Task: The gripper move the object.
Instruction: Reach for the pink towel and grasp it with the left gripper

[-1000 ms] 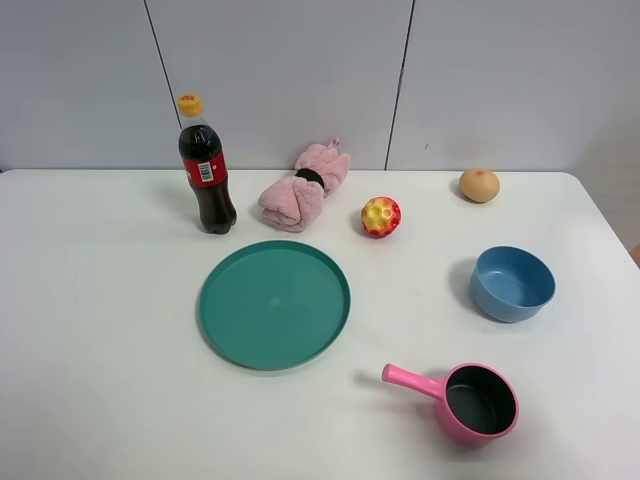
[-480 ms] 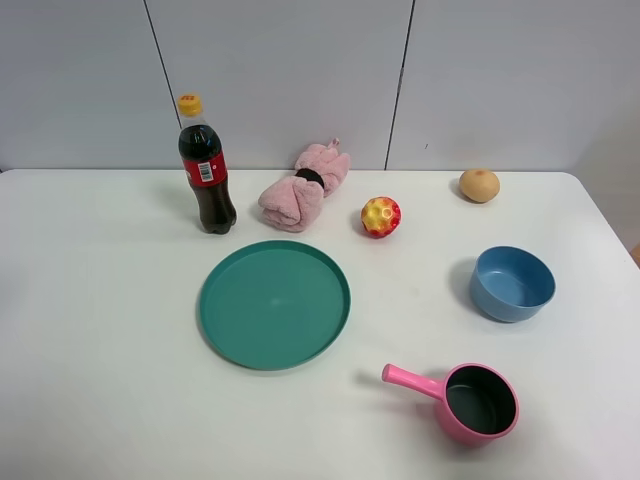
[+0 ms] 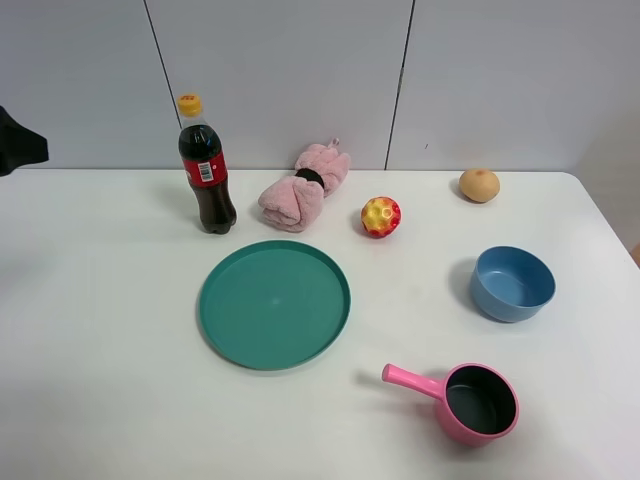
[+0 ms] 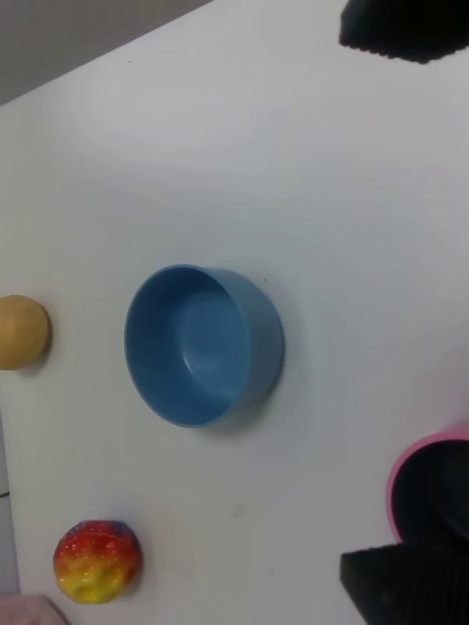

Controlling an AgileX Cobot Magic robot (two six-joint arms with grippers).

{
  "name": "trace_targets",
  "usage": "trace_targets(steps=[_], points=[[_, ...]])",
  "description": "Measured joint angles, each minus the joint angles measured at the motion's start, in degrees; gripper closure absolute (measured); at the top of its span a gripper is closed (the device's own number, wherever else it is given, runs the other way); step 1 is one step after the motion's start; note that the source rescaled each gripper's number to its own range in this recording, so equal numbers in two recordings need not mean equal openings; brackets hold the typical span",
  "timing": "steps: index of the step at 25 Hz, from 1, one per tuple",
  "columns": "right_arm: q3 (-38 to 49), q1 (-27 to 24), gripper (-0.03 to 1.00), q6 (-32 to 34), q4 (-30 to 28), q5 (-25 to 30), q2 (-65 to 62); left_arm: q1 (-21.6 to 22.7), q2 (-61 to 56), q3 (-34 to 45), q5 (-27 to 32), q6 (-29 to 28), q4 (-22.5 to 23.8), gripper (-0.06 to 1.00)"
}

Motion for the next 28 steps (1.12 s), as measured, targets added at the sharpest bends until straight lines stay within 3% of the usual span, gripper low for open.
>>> trace_targets(steps=[13, 19, 23, 28], points=[[0.0, 0.0, -0.03, 0.0, 0.0, 0.0, 0.0, -21.7, 13.8, 0.0, -12.2, -0.1, -0.1, -0.06], [0.0, 0.0, -0.03, 0.0, 0.0, 0.0, 0.0, -27.3, 16.3, -0.1, -17.3, -1.8, -0.2, -0.06], [0.0, 0.0, -0.03, 0.0, 0.0, 0.0, 0.0, -29.4, 18.0, -4.1, -15.9, -2.0, -0.2, -0.06], [0.0, 0.0, -0.03, 0.0, 0.0, 0.0, 0.0, -29.9, 22.5, -14.7, -8.5, -2.0, 0.6, -0.06]])
